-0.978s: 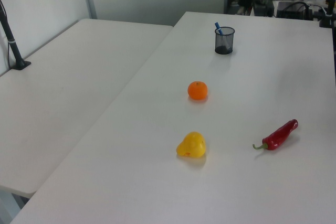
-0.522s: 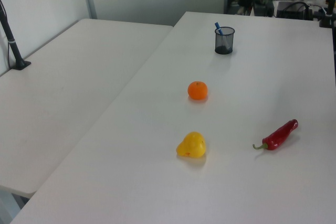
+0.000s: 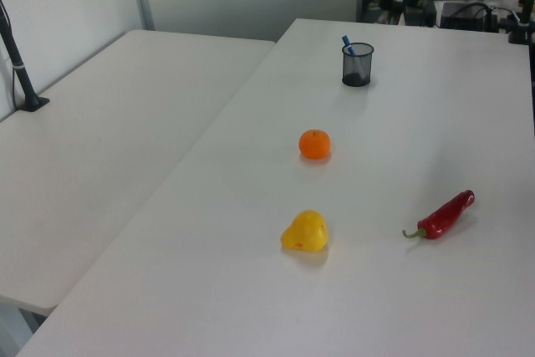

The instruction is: Place marker

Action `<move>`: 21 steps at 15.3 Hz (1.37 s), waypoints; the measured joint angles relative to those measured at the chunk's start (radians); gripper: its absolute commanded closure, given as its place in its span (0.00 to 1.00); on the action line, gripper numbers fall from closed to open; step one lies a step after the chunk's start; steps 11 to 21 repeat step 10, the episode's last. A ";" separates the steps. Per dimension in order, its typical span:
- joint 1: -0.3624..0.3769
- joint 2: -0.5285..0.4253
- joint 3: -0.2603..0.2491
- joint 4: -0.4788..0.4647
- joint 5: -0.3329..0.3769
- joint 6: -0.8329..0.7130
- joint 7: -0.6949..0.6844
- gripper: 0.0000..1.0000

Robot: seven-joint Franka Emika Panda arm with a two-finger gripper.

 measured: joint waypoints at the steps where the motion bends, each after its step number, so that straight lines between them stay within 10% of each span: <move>1: 0.000 0.001 -0.003 0.000 -0.004 0.002 -0.046 0.00; 21: 0.000 0.009 -0.030 -0.013 -0.030 0.043 -0.179 0.00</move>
